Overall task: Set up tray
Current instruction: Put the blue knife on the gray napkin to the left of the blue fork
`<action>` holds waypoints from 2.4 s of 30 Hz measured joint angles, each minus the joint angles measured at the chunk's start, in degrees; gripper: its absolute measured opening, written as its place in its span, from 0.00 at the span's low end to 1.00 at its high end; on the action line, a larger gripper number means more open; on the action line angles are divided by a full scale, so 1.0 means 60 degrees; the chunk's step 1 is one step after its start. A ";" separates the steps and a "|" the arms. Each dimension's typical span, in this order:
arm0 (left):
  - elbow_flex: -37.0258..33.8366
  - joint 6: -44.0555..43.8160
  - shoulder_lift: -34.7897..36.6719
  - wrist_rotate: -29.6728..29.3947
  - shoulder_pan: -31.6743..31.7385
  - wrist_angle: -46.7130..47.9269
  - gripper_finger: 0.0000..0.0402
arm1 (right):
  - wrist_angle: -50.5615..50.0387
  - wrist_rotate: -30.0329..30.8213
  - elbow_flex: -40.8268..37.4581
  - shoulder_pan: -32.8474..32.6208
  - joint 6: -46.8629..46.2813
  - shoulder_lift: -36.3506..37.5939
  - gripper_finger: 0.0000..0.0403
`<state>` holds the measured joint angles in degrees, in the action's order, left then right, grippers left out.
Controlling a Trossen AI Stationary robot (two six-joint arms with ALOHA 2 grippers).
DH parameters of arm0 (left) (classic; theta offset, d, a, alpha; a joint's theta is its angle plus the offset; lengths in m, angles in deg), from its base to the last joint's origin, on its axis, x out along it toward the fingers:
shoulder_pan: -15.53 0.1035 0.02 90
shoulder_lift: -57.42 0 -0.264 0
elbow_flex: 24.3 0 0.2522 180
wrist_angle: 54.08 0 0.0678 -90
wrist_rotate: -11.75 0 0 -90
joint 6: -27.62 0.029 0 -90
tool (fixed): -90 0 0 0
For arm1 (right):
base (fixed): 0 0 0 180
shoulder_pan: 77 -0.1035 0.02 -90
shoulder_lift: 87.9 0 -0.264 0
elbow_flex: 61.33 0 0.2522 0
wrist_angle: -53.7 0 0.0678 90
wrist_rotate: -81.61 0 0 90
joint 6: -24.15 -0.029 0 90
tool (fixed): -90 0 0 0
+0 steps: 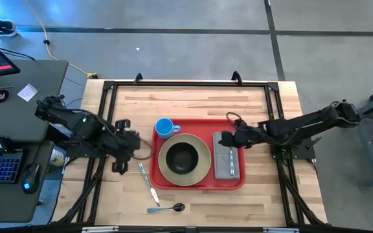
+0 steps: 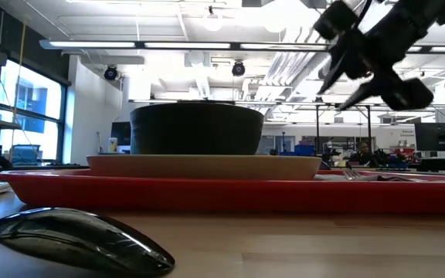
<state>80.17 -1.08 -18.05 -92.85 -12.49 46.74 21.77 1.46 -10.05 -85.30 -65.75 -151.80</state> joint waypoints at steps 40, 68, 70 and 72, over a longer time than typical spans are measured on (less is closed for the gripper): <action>-0.8408 0.6410 -0.0107 0.1653 0.0062 -0.8056 0.57 | 0.1139 0.1103 0.0000 -0.2277 -0.0278 0.1592 0.39; -0.7968 0.7008 -0.1717 0.3372 0.0097 -0.7691 0.20 | 0.1723 0.1089 0.0000 -0.2273 -0.0207 0.1592 0.39; -0.7841 0.6987 -0.1712 0.3756 0.0097 -0.7541 0.18 | 0.1720 0.1085 0.0000 -0.2273 -0.0191 0.1592 0.39; -0.7789 0.6863 -0.1710 0.3932 0.0100 -0.7186 0.18 | 0.1720 0.1089 0.0000 -0.2273 -0.0144 0.1589 0.39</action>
<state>33.44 40.10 -28.31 -69.26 -11.89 3.62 32.09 7.99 -10.05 -98.94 -66.61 -142.27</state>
